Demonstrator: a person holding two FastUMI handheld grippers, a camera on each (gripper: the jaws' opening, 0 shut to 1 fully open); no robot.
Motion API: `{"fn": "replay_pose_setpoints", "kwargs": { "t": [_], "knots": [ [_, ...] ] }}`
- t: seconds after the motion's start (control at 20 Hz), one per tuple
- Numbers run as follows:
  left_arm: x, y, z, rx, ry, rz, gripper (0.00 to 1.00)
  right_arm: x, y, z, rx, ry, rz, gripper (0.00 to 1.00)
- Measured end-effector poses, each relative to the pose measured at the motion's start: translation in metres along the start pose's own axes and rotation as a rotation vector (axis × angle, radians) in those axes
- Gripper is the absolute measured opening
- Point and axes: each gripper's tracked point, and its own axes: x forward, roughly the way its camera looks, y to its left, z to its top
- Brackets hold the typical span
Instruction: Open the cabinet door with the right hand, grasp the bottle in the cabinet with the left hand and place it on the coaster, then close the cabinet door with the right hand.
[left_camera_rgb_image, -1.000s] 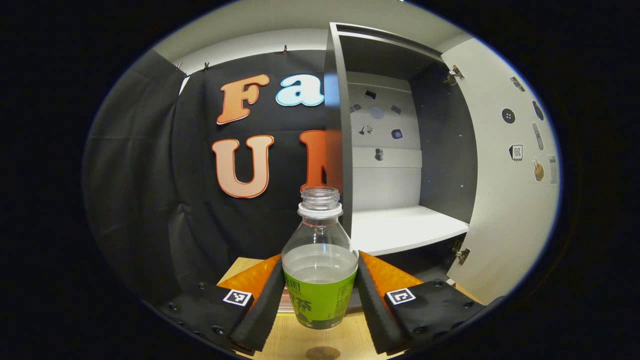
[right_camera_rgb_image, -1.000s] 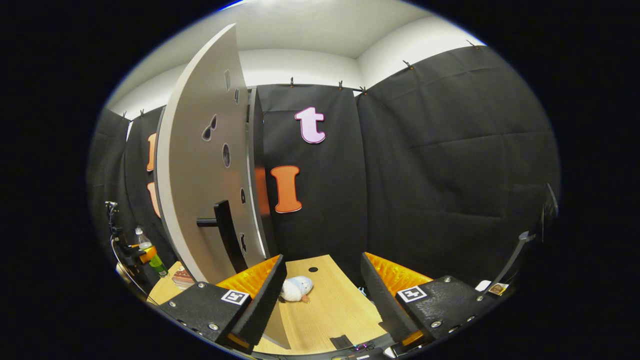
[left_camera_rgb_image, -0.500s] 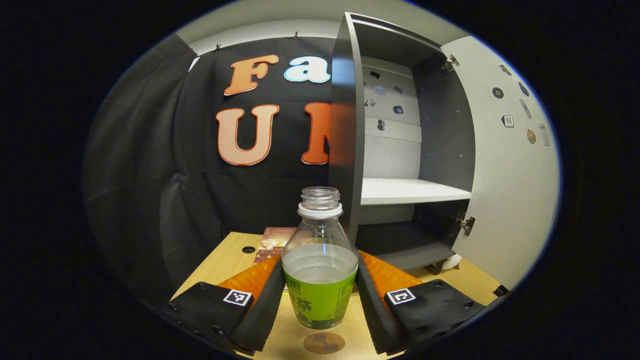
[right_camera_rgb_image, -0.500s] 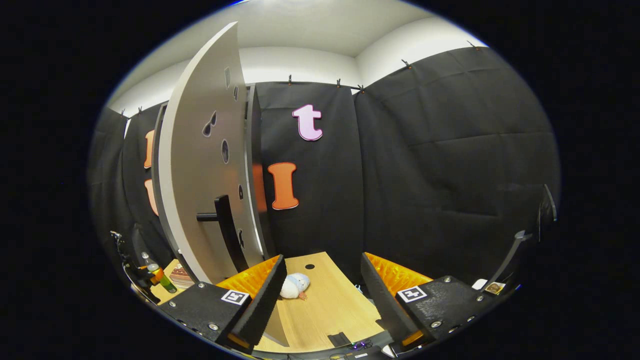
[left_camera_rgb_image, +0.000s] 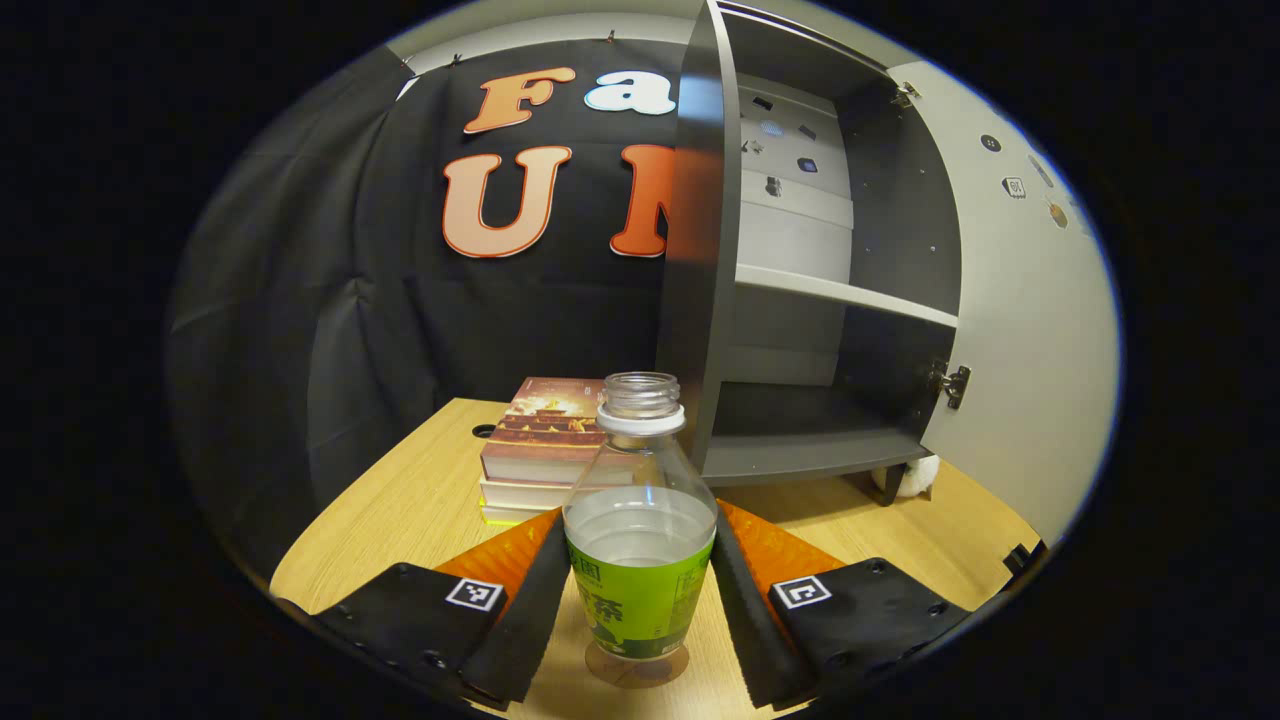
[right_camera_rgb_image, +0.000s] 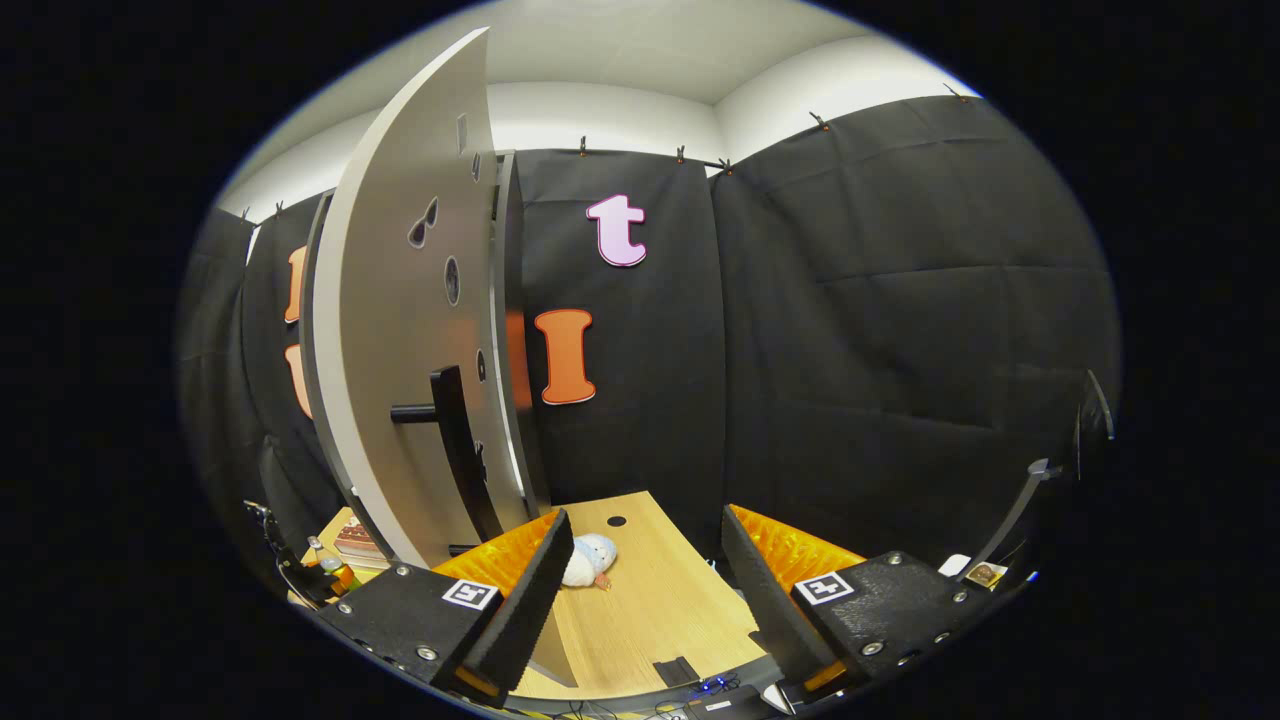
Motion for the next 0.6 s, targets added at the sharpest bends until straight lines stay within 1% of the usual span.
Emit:
{"fn": "replay_pose_setpoints", "kwargs": {
  "t": [0.05, 0.1, 0.25, 0.3, 0.35, 0.55, 0.6],
  "knots": [
    [0.002, 0.0, -0.007, -0.001, 0.002, 0.003, 0.84, 0.0, 0.001, -0.001, 0.003, 0.003, 0.0, 0.97],
    [0.004, 0.0, -0.013, -0.004, 0.003, 0.004, 0.83, 0.001, 0.001, -0.001, 0.006, 0.008, -0.001, 0.92],
    [0.007, 0.003, -0.029, -0.007, 0.016, 0.016, 0.83, -0.001, 0.002, -0.002, 0.015, 0.014, -0.006, 0.92],
    [0.007, 0.003, -0.033, -0.01, 0.016, 0.019, 0.85, 0.0, 0.002, -0.002, 0.017, 0.012, -0.007, 0.92],
    [0.007, 0.003, -0.035, -0.016, 0.014, 0.019, 0.83, 0.0, 0.002, -0.001, 0.017, 0.011, -0.007, 0.92],
    [0.005, 0.004, -0.043, -0.025, 0.004, 0.027, 0.83, 0.001, 0.003, 0.0, 0.018, 0.013, -0.01, 0.92],
    [0.005, 0.004, -0.044, -0.024, 0.004, 0.031, 0.84, 0.001, 0.003, -0.001, 0.018, 0.014, -0.011, 0.92]
  ]
}}
